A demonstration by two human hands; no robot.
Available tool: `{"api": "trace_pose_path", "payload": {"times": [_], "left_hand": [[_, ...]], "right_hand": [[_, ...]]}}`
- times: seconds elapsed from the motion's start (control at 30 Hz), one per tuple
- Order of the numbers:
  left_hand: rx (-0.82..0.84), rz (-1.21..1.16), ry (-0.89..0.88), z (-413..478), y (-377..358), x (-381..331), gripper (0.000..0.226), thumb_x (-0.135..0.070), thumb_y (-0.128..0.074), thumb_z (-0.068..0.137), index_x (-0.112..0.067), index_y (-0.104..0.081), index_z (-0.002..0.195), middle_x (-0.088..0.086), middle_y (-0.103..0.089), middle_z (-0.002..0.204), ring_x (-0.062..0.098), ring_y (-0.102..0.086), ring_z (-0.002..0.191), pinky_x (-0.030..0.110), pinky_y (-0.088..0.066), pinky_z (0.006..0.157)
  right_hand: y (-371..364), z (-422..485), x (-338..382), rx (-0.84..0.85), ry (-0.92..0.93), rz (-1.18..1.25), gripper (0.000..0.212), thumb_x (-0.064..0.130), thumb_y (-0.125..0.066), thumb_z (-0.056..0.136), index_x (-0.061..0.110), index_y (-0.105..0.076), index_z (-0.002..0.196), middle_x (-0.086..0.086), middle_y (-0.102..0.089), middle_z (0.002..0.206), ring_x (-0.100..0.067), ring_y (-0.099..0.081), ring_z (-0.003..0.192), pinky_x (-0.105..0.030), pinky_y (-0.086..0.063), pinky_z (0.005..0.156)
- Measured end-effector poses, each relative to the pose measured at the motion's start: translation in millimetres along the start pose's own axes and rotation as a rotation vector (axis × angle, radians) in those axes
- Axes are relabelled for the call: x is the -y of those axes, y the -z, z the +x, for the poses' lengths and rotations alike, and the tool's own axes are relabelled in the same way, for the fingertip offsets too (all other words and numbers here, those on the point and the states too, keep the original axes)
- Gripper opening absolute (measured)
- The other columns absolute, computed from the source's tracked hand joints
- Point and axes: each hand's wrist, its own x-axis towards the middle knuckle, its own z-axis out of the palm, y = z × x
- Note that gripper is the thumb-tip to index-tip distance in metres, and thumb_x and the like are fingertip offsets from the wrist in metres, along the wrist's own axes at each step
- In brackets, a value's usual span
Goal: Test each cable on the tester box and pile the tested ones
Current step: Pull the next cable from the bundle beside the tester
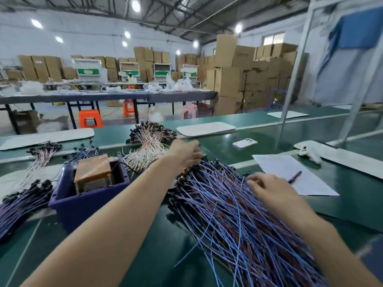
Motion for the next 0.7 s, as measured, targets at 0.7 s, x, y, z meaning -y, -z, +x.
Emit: {"api": "trace_pose_path", "payload": {"times": [0.7], "left_hand": [[0.313,0.612,0.233,-114,269,66,0.028,-0.045,-0.056,0.099,-0.025,-0.075,0.101,0.002,-0.075,0.104,0.021,-0.072,0.092,0.029,-0.057,0.072]], "right_hand": [[-201,-35,187,0.024,0.507,0.308,0.024,0.038,-0.046,0.101,0.041,-0.061,0.12,0.008,-0.073,0.087,-0.015,-0.066,0.078,-0.033,-0.046,0.066]]}}
